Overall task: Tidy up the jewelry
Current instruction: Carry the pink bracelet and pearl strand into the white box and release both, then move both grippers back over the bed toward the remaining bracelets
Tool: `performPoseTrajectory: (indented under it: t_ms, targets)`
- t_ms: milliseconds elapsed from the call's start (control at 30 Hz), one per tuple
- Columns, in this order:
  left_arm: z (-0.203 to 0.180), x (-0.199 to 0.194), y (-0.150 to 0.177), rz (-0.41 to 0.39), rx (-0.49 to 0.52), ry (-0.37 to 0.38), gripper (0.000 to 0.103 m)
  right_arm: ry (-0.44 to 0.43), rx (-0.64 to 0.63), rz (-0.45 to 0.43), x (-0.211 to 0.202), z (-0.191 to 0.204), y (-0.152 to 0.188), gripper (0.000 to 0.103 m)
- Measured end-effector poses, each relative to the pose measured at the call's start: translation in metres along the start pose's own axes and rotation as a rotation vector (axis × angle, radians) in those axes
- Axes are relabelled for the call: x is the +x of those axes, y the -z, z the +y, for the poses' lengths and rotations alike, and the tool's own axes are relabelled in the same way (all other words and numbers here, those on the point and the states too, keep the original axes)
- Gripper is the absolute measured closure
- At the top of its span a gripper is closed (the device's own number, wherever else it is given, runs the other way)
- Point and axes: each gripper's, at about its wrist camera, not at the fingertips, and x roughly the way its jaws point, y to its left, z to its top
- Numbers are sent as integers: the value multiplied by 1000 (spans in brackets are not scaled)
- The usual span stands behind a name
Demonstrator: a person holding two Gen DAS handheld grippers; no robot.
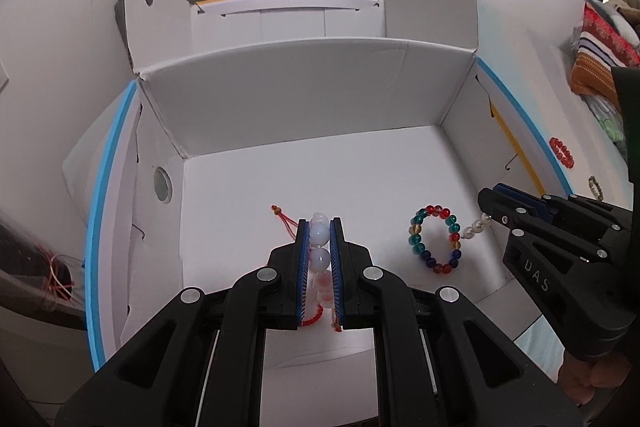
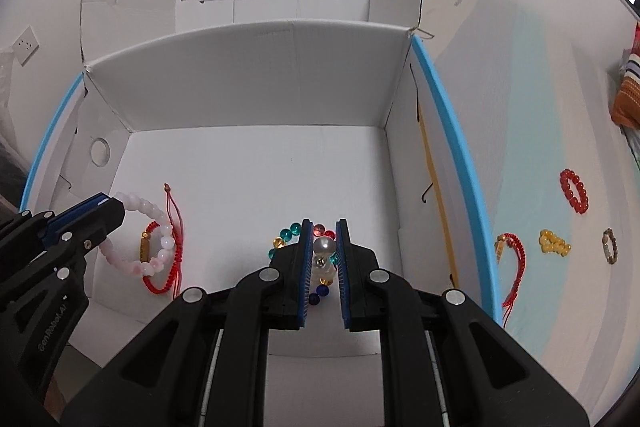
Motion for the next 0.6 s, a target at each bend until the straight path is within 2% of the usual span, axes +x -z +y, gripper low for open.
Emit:
performPoseTrajectory:
  t_ms: [133, 200, 267, 333, 400, 500, 533, 600]
  targets:
    - [1, 1, 1, 5, -4, 2, 92, -7, 2, 4, 2, 1, 0, 90]
    - [1, 0, 0, -3, -3, -2, 91, -20, 7, -7, -2, 2, -1, 74]
    - [0, -3, 0, -9, 0, 1, 90, -30, 12, -27, -9, 1, -1, 66]
    - [0, -8, 0, -21, -5, 1, 77, -43, 23, -56, -20, -1, -3, 57]
    - [-1, -14, 0, -42, -12, 1, 58, -46, 39, -97, -32, -6, -3, 42]
    - [-7, -23, 0, -68, -5, 0, 48, -47, 69, -153, -52, -17, -5, 29]
    - [-9, -26, 0, -75, -4, 1, 45, -46, 80, -169, -59, -22, -5, 27]
    - [-14, -32, 0, -98, -5, 1, 24, -46, 91, -185, -68, -31, -6, 25]
